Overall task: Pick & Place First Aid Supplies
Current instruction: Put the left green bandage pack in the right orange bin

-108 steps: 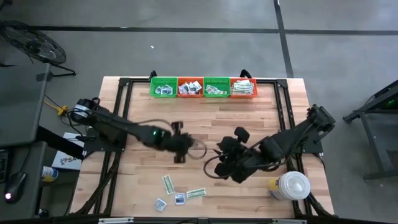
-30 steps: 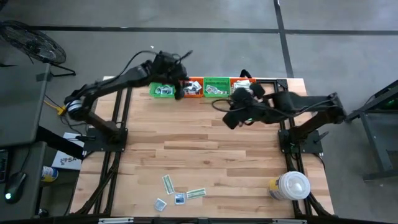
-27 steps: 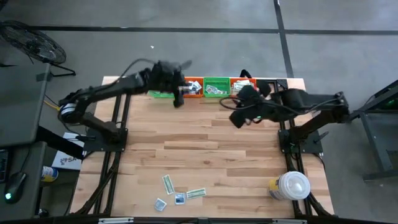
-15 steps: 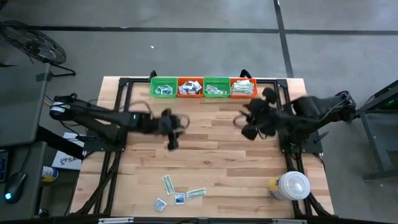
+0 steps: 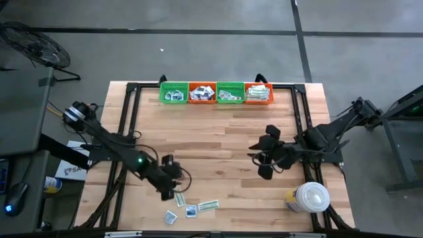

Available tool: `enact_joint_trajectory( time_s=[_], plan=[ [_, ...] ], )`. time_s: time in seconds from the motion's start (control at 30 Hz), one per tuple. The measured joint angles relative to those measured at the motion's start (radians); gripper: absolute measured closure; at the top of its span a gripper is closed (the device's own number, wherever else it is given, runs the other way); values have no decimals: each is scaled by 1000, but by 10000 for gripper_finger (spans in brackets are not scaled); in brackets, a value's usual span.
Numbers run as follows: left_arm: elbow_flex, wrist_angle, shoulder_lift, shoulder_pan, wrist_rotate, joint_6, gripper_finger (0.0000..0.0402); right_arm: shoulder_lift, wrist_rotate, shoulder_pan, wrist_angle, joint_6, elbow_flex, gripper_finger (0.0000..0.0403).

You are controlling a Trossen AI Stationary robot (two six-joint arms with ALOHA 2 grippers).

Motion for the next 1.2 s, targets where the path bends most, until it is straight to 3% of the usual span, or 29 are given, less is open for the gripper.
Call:
enact_joint_trajectory(
  time_s=[0.3, 1.0, 1.2],
  plan=[
    [0, -3, 155, -10, 219, -107, 280, -4, -8, 23, 9, 1, -10, 295],
    [11, -23, 354, -11, 219, -236, 280, -4, 19, 20, 8, 27, -9, 295],
    [13, -54, 363, -12, 198, -232, 330, -4, 16, 20, 6, 27, -9, 295]
  ],
)
